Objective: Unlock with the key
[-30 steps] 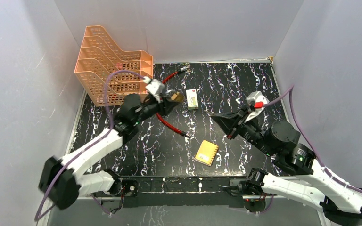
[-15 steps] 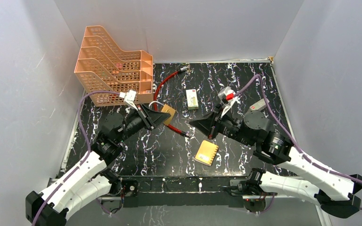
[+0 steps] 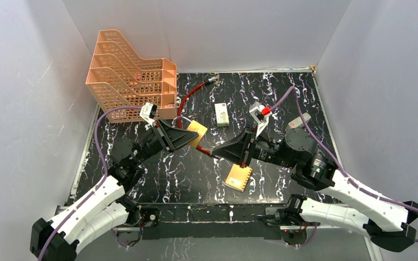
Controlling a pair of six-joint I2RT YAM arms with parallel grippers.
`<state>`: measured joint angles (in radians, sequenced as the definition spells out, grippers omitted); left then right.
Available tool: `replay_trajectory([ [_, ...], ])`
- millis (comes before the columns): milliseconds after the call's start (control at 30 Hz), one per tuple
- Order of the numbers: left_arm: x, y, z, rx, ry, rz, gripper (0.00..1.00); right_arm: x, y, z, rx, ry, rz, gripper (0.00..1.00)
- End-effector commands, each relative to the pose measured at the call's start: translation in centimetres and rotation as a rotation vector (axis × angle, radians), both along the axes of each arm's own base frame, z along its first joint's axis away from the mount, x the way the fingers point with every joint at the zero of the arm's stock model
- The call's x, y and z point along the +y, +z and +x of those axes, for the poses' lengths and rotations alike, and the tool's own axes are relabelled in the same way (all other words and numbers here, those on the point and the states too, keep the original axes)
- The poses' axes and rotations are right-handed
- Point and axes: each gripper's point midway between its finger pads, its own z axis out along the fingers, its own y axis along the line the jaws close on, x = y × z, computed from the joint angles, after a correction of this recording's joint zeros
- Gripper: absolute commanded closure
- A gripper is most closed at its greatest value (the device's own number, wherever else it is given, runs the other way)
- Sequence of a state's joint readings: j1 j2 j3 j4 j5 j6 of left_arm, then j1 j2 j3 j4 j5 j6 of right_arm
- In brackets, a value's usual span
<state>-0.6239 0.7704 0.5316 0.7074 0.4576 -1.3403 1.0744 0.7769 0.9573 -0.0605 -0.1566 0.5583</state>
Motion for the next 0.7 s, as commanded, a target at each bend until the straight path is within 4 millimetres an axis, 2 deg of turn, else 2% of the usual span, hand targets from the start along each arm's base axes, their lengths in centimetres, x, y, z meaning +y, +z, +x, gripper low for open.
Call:
replay_trajectory([
  [0,1.7,6.2,-3.6,-0.150,-0.085,-0.182,1.00,-0.7,3.1,-1.5,-0.009,0.055,0.114,1.00],
  [267,2.9,7.6,-4.5,-0.165,-0.066,-0.236,1.00,-1.0,3.9,-2.5,0.123,0.096,0.238,1.00],
  [467,3.1,8.5,-4.3,-0.200,-0.042,-0.243,1.00,-0.5,3.6,-0.9,0.231,0.028,0.282,1.00],
  [667,3.0,8.9,-4.1,-0.210,-0.037,-0.240,1.00,-0.5,4.1,0.3,0.273,-0.028,0.346,1.00],
])
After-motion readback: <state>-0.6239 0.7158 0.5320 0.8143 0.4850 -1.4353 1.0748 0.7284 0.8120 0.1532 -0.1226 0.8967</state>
